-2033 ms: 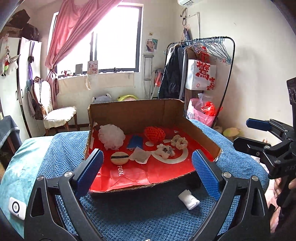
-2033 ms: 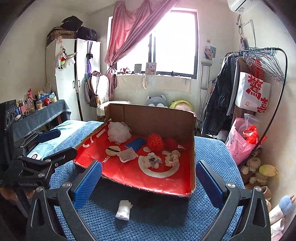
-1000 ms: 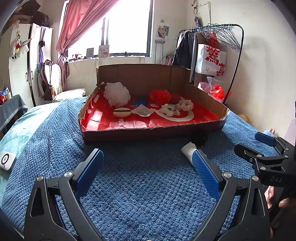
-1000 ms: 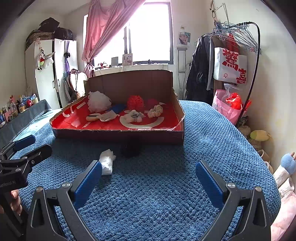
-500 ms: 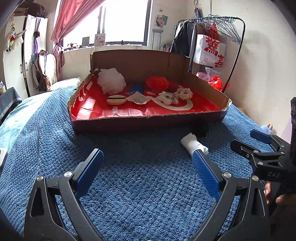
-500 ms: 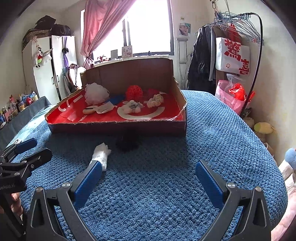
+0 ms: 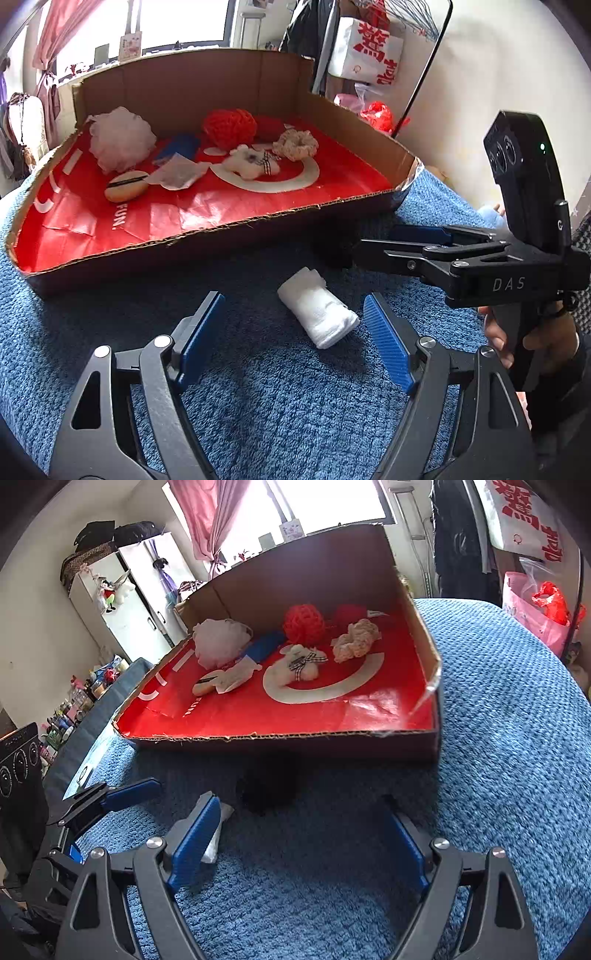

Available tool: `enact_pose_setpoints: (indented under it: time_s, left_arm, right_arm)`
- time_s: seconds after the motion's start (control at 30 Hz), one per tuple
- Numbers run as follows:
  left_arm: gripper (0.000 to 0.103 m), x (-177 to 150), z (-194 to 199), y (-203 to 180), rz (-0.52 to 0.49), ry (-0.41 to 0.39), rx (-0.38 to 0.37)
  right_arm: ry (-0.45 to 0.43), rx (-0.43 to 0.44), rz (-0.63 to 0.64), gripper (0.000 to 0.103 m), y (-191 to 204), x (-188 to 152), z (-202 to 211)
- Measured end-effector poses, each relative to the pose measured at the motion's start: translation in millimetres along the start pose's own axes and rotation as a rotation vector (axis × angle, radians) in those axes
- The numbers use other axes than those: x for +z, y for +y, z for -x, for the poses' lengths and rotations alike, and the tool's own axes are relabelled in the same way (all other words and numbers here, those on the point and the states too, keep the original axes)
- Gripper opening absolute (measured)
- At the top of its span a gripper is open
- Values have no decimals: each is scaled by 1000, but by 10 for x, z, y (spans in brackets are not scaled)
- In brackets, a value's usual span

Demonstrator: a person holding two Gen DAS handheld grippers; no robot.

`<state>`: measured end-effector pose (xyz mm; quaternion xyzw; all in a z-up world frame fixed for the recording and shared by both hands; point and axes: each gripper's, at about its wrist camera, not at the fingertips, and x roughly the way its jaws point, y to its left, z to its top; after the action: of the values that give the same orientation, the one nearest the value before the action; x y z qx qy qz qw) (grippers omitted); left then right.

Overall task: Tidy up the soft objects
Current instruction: 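Grasp the white rolled cloth with the left tool while the right tool grasps the black fuzzy scrunchie, then carry the white cloth and black scrunchie with both tools into the box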

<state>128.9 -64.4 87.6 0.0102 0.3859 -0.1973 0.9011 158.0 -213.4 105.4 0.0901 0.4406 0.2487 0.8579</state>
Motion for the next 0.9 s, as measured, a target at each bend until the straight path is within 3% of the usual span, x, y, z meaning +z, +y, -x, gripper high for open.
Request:
enact_pose_setpoints:
  time_s: [0.03,0.1,0.13,0.23,0.27,0.43,0.67,0.9]
  left_arm:
    - [70,16,-73,-14,-6,24,-4]
    - [48,29,-195,-29,-9,61,-22]
    - [43,30,-248,-31,-7,82,-44]
    - [29,34,-327,-60,-20,101,-64]
    - [23,33,-321,-70,-24,98,-70]
    - [22,42,-206,-33,-13,75,-91]
    - [22,111,127,82,-20,-2,-78]
    - [22,212,254,284,-7,-32,-45]
  right_arm:
    - [8,6,9,86,17,24,-36]
    - [21,23,32,73,65,63,-100]
    - [31,27,42,65,82,79,-140]
    - [64,51,67,32,125,93,-251]
    - [56,50,73,32,138,85,-235]
    - [-13,83,45,31,157,70,-3]
    - [-104,35,67,31,307,50,384]
    - [-115,12,50,31,334,105,403]
